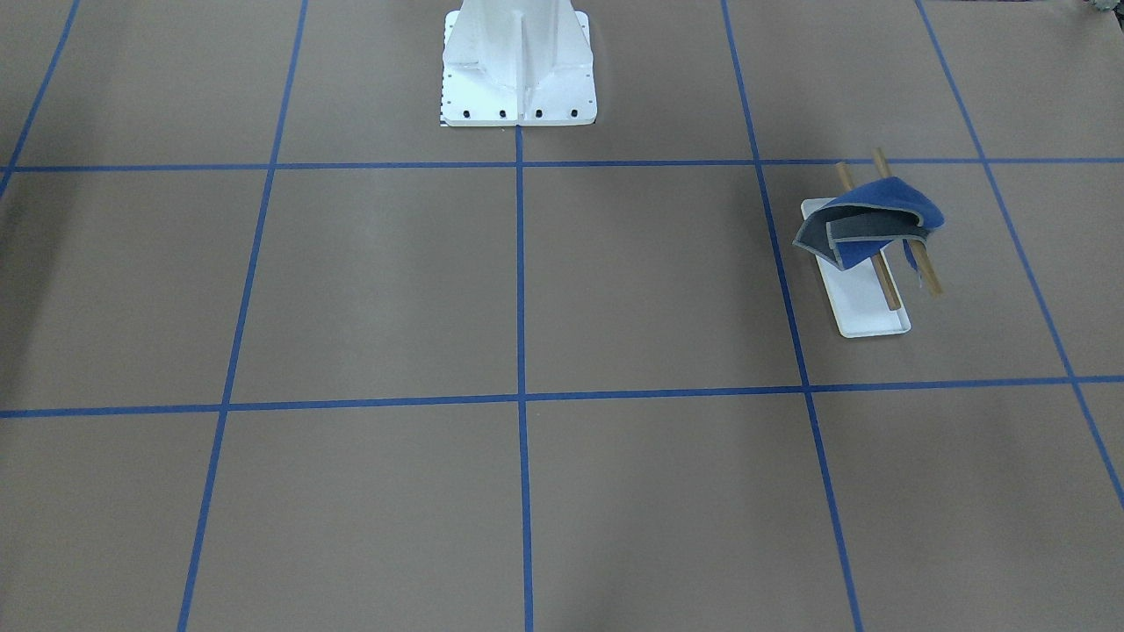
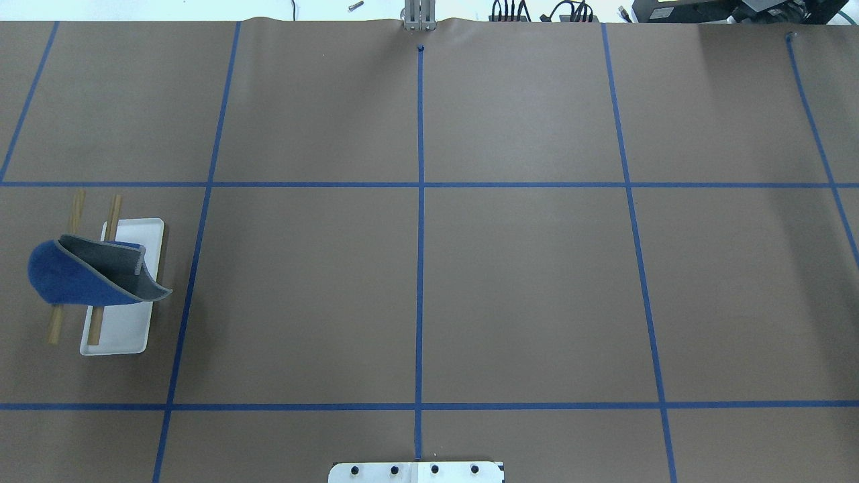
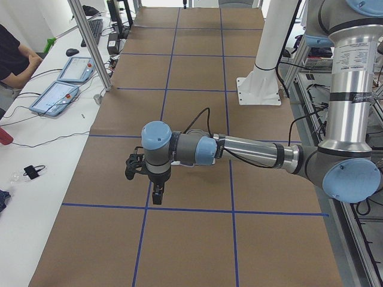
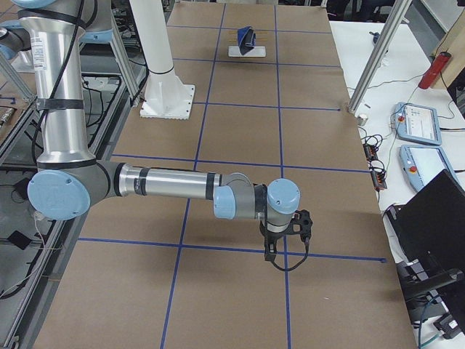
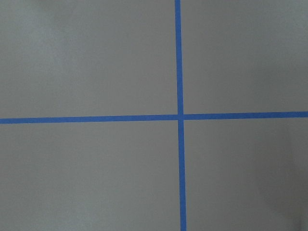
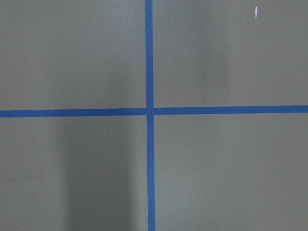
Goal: Hang towel on rack
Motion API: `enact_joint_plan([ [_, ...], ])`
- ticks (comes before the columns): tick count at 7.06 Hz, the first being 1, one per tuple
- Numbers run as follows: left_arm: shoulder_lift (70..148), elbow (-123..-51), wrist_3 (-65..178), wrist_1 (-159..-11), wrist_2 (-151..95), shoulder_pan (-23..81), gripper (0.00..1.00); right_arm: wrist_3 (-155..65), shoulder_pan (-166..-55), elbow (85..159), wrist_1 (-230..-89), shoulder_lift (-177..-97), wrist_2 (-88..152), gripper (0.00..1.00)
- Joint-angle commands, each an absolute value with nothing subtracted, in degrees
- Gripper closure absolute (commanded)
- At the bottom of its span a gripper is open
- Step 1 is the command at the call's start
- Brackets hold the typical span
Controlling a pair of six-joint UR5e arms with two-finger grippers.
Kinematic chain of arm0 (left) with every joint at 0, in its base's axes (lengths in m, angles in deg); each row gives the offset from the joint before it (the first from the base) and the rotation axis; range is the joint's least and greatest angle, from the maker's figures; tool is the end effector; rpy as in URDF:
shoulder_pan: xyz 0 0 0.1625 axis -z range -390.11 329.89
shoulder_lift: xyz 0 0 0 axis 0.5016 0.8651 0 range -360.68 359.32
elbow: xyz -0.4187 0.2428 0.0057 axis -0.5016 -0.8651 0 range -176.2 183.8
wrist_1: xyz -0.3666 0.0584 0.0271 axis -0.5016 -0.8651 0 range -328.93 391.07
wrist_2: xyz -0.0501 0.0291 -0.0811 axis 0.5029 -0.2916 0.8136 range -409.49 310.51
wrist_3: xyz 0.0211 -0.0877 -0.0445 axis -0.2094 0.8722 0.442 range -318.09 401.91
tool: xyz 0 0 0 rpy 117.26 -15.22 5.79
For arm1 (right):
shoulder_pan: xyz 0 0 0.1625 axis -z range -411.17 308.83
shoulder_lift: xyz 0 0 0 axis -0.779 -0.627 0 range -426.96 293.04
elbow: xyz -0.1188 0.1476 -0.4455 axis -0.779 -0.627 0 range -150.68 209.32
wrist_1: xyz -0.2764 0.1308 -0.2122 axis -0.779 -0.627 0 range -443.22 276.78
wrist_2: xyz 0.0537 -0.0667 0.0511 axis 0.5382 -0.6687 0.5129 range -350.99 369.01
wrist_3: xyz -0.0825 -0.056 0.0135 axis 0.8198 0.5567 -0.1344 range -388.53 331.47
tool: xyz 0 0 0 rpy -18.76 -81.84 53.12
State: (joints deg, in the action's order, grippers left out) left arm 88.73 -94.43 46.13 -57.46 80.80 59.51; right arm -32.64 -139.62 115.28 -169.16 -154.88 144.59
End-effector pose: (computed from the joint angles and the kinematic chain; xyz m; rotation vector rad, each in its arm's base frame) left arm -0.0652 -0.4472 0.6659 0.0748 0.7060 -0.0261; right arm 0.0488 -0.4686 0.7250 -0.0046 -0.7962 0.0277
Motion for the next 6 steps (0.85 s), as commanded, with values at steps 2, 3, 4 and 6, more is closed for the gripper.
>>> enact_joint_plan([
  [2,88.45,-92.09,46.04,-57.97,80.85,59.54,0.01,-33.01,-139.68,117.55,-175.13,-152.92,145.5,0.0],
  [3,88.45,-91.91,46.04,-57.88,80.85,59.54,0.01,-32.93,-139.94,119.13,-176.81,-153.0,145.5,0.0],
  [4,88.45,-91.91,46.04,-57.96,80.94,59.54,0.01,-32.93,-139.94,120.45,-179.17,-153.0,145.41,0.0],
  [6,88.45,-91.91,46.04,-57.88,80.85,59.54,0.01,-32.93,-140.03,120.99,-179.37,-153.27,145.41,0.0],
])
